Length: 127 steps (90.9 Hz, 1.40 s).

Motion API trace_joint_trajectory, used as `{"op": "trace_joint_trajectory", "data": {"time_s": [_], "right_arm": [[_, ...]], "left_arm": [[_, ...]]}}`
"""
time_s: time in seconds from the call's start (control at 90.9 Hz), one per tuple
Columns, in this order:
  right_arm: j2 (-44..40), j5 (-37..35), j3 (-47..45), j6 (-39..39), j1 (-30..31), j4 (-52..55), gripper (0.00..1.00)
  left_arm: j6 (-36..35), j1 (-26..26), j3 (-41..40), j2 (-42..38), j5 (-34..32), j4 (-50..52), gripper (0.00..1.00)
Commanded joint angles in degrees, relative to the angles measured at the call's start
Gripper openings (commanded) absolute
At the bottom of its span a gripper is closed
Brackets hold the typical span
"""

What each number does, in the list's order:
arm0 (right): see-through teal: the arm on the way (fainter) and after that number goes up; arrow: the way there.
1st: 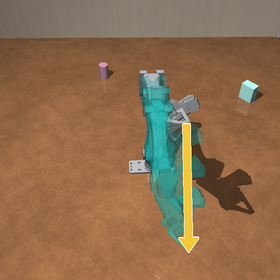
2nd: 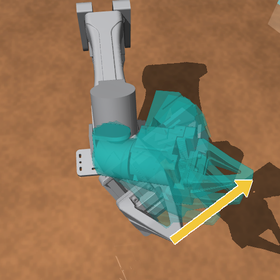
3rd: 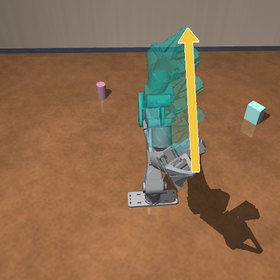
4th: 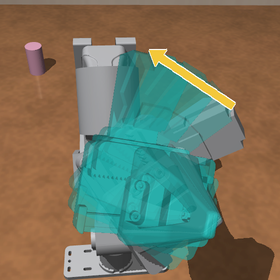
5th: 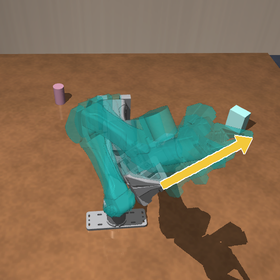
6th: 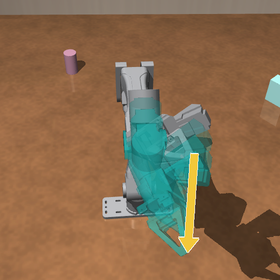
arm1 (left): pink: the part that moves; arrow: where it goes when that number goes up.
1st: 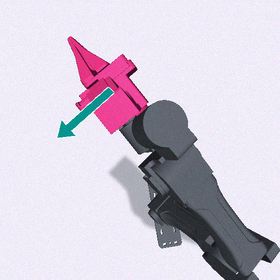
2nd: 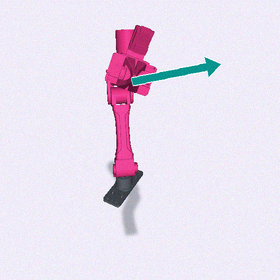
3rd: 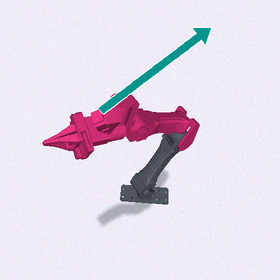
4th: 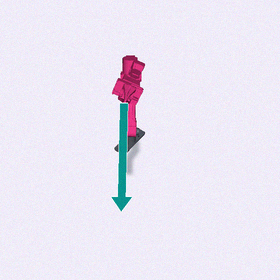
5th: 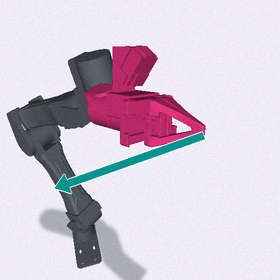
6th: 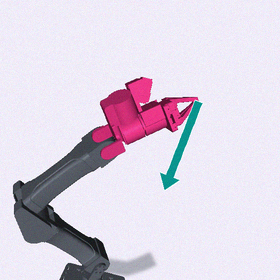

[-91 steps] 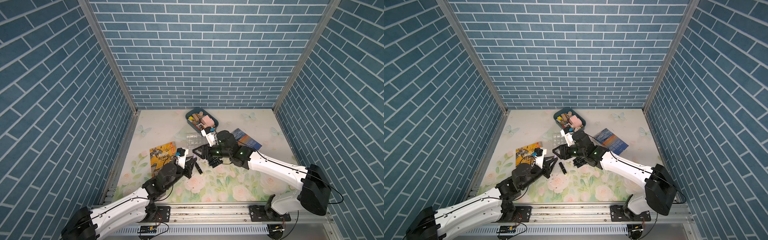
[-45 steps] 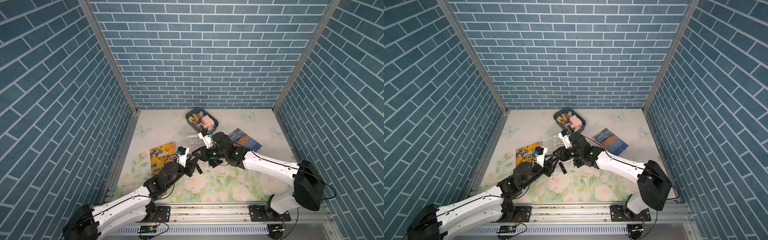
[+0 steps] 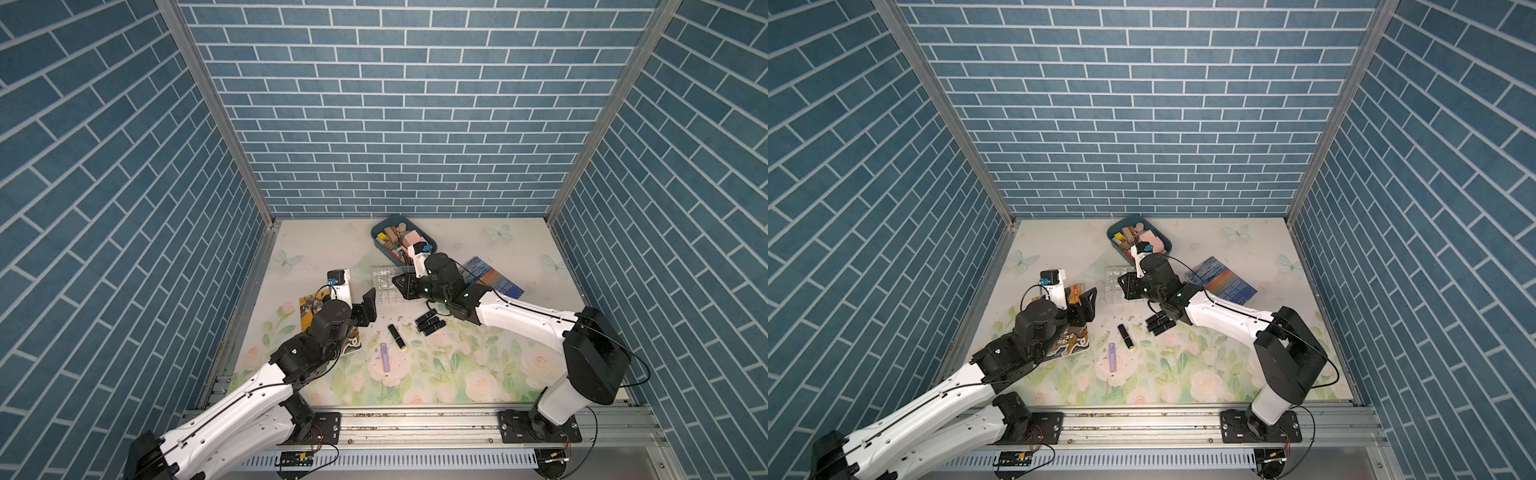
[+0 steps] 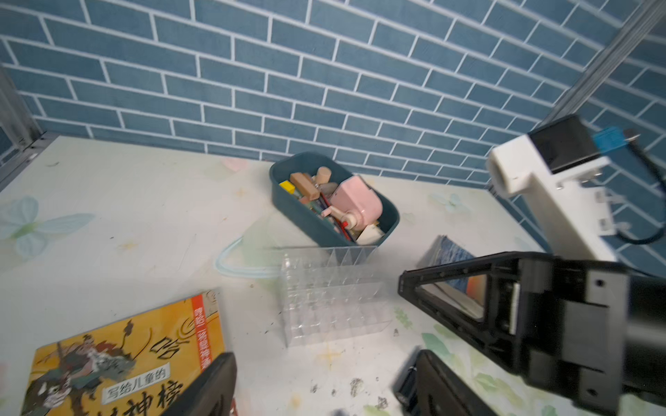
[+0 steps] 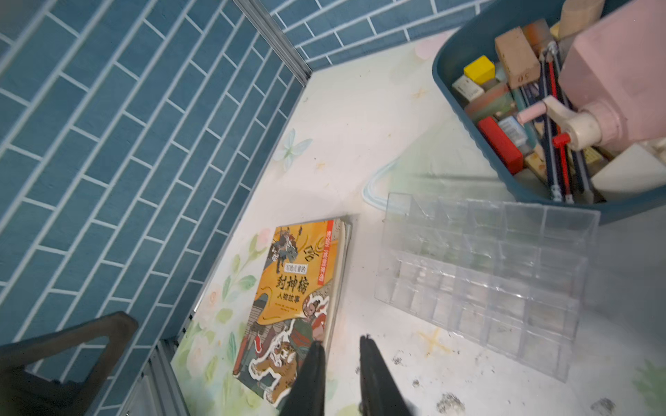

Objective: Arrange the lipsticks in the organizer
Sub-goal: Pick up the lipstick at the center of the board.

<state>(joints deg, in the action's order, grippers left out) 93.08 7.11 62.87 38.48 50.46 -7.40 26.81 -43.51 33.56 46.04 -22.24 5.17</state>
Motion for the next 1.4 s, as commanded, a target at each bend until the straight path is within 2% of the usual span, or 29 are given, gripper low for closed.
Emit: {"op": "trace_joint_trajectory", "data": {"time_s": [0.0,0.154,0.231,0.33,0.418,0.682,0.847,1.177,1.386], "right_arm": [[-1.0,-2.4,-0.6,-3.8,1.4,5.5,0.25],[-3.2,-7.1,-2.5,-6.4,8.3,13.4,0.33],[-4.0,-8.8,-4.9,-6.4,11.1,14.7,0.35],[-5.1,-10.4,-7.9,-5.8,11.9,14.4,0.36],[-6.5,-11.9,-9.5,-5.7,11.8,13.0,0.36],[-6.0,-11.5,-9.6,-6.5,13.4,13.0,0.36],[-6.8,-12.3,-11.1,-6.8,13.7,13.7,0.37],[-8.2,-12.5,-13.9,-5.1,14.1,11.1,0.37],[-9.2,-12.8,-13.8,-6.1,14.1,12.2,0.37]], "left_arm": [[3.1,0.4,0.3,2.3,1.7,9.9,0.81],[11.5,0.4,0.1,7.1,7.0,14.1,0.73],[14.3,0.4,-0.5,10.1,11.7,14.9,0.69],[16.9,0.2,-1.5,13.9,17.6,15.6,0.65],[17.8,0.0,-3.0,15.8,19.5,14.5,0.66],[16.7,-0.1,-2.2,24.3,22.1,11.0,0.65],[16.6,-0.6,-2.1,27.8,23.0,9.8,0.58],[16.4,-2.8,0.1,34.8,19.1,12.7,0.44],[16.6,-4.0,3.1,35.9,15.6,19.2,0.33]]}}
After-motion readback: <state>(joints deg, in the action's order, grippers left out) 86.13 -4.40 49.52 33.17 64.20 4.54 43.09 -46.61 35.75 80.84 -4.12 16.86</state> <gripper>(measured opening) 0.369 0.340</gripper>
